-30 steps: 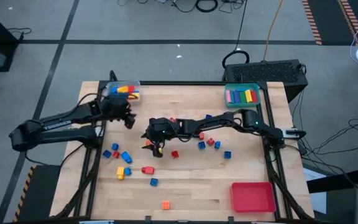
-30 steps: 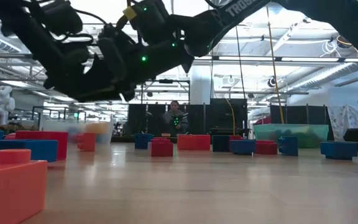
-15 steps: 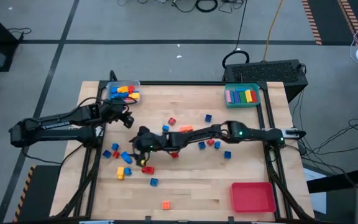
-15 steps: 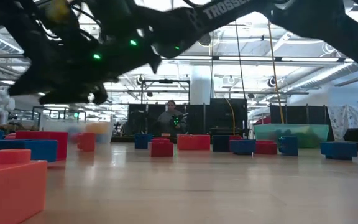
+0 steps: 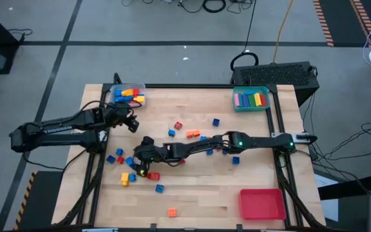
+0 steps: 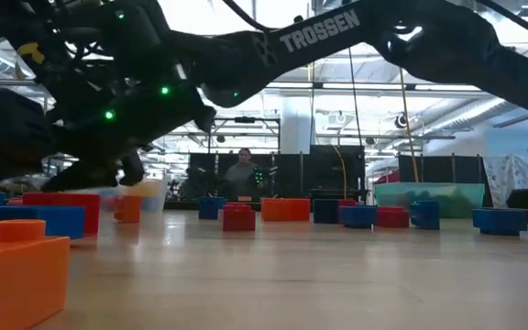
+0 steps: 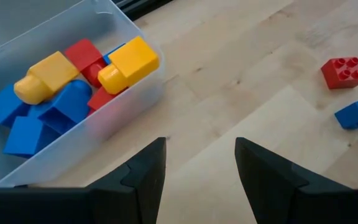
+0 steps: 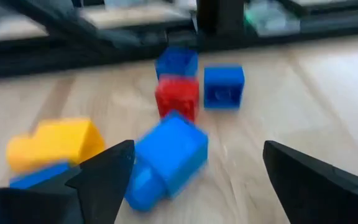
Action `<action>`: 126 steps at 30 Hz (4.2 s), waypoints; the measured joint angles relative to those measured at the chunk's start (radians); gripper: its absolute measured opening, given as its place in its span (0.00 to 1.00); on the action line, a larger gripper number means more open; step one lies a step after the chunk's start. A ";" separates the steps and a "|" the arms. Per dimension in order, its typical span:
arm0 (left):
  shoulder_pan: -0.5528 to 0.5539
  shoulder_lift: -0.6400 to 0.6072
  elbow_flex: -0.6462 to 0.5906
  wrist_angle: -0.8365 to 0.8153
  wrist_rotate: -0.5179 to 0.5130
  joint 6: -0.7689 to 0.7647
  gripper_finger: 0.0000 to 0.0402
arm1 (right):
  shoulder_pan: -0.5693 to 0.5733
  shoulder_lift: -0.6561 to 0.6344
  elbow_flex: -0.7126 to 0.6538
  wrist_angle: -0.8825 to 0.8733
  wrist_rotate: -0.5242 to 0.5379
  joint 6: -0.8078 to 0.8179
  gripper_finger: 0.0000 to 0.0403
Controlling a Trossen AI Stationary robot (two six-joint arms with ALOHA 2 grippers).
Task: Sort blocks by size
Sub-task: Put the big blue game piece into the transparent bin
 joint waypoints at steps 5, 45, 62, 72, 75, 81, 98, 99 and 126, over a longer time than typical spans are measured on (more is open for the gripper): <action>0.000 0.000 0.000 0.001 -0.005 0.000 0.48 | 0.000 0.031 0.000 0.032 -0.018 0.006 0.84; 0.000 0.000 0.000 0.076 -0.016 0.000 0.48 | -0.034 0.045 -0.002 0.031 -0.164 -0.124 0.37; 0.000 -0.004 -0.001 0.061 0.035 0.043 0.48 | -0.072 -0.068 0.001 -0.085 -0.110 -0.200 0.21; 0.000 -0.123 -0.001 0.094 -0.202 -0.002 0.48 | -0.180 -0.099 0.001 -0.147 -0.080 -0.200 0.21; 0.000 -0.178 -0.001 0.111 -0.214 -0.002 0.48 | -0.219 -0.099 0.001 -0.145 -0.076 -0.192 0.21; 0.000 -0.246 -0.001 0.115 -0.216 -0.002 0.48 | -0.305 -0.105 0.001 -0.073 -0.079 -0.203 0.21; 0.000 -0.254 -0.001 0.185 -0.217 -0.001 0.48 | -0.467 -0.106 0.001 0.062 -0.216 -0.086 0.23; 0.000 -0.254 -0.001 0.191 -0.217 -0.001 0.48 | -0.467 -0.106 0.001 0.061 -0.216 -0.090 0.23; -0.013 -0.254 0.000 0.157 0.168 0.062 0.48 | -0.443 -0.179 0.001 -0.296 -0.343 -0.127 0.73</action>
